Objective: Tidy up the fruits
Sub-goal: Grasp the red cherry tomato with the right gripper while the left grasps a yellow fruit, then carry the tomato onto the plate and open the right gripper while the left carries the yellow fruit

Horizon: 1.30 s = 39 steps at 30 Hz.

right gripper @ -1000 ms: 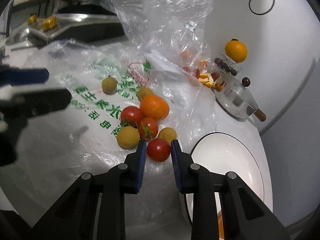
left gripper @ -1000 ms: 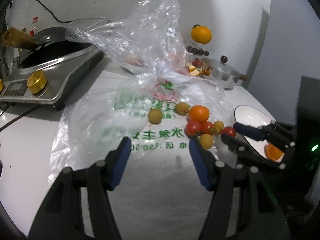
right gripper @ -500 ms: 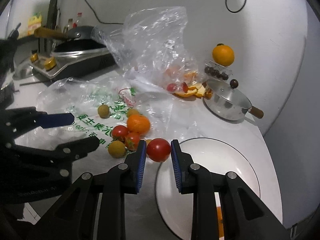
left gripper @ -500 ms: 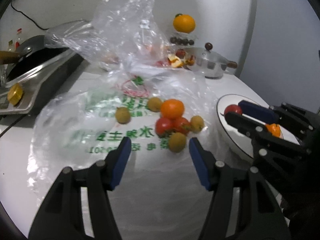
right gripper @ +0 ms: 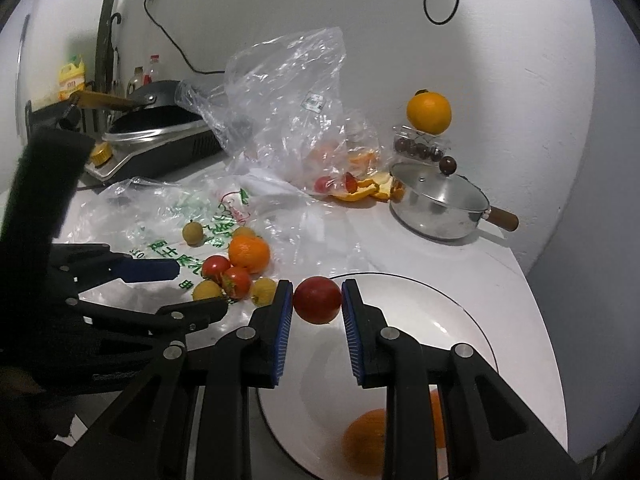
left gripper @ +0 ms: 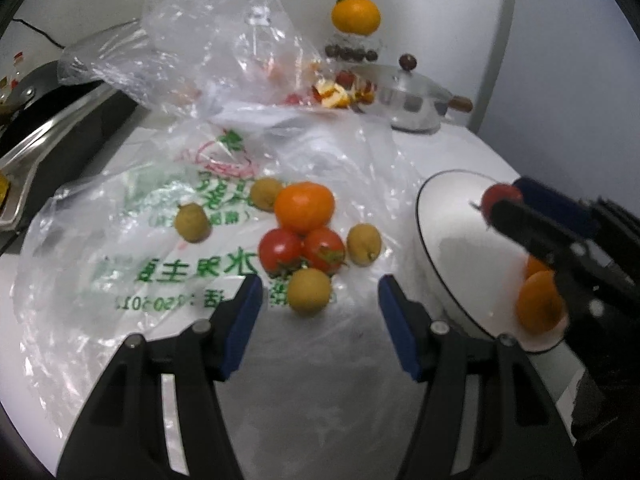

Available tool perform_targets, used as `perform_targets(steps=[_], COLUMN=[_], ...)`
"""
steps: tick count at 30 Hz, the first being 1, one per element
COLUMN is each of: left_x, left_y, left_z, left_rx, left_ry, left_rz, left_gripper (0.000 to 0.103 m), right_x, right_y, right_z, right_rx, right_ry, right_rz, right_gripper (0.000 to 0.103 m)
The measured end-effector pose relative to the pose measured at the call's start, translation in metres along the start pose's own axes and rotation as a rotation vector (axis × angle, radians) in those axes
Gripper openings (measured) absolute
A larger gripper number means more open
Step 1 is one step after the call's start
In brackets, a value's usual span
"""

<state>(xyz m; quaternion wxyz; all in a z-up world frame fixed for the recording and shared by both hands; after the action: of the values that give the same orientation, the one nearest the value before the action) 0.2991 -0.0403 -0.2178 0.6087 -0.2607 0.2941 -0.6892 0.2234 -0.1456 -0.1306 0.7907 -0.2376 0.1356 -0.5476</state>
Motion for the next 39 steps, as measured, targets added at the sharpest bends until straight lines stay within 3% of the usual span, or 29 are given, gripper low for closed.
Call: perform_targets(steps=[2, 3, 11, 12, 27, 39], left_x=[0.003, 0.004, 0.007, 0.008, 0.02, 0.053], left_y=[0.005, 0.007, 0.014, 0.014, -0.02, -0.041], left_z=[0.001, 0.0, -0.002, -0.001, 0.012, 0.025], left_rx=[-0.018, -0.027, -0.047, -0.044, 0.067, 0.138], left_ry=[0.009, 0.013, 0.028, 0.035, 0.07, 0.137], left_rz=[0.011, 0.012, 0.023, 0.027, 0.051, 0.01], left_gripper=[0.059, 0.052, 0.032, 0.026, 0.026, 0.026], right_x=[0.005, 0.007, 0.015, 0.016, 0.034, 0.061], right_y=[-0.001, -0.002, -0.008, -0.008, -0.021, -0.034], right_z=[0.0, 0.0, -0.001, -0.001, -0.004, -0.012], right_rx=[0.006, 0.008, 0.019, 0.018, 0.037, 0.04], right_ry=[0.01, 0.014, 0.003, 0.003, 0.007, 0.037], right_rz=[0.002, 0.004, 0.01, 0.009, -0.021, -0.069], right_gripper=[0.027, 0.027, 0.027, 0.027, 0.027, 0.027])
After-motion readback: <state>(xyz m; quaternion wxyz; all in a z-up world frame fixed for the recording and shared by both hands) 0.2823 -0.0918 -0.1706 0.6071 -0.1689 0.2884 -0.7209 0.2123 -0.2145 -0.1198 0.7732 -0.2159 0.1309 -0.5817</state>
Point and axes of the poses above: each gripper's, at about its wrist camera, not at the fingertips, and y roughly the way its jaws point, x to its right, z to its top, the point moved 6 cm from there along y, roughly the way its jaws point, and after that the axes turned 8 degrees about y, right-handed, at the moved point
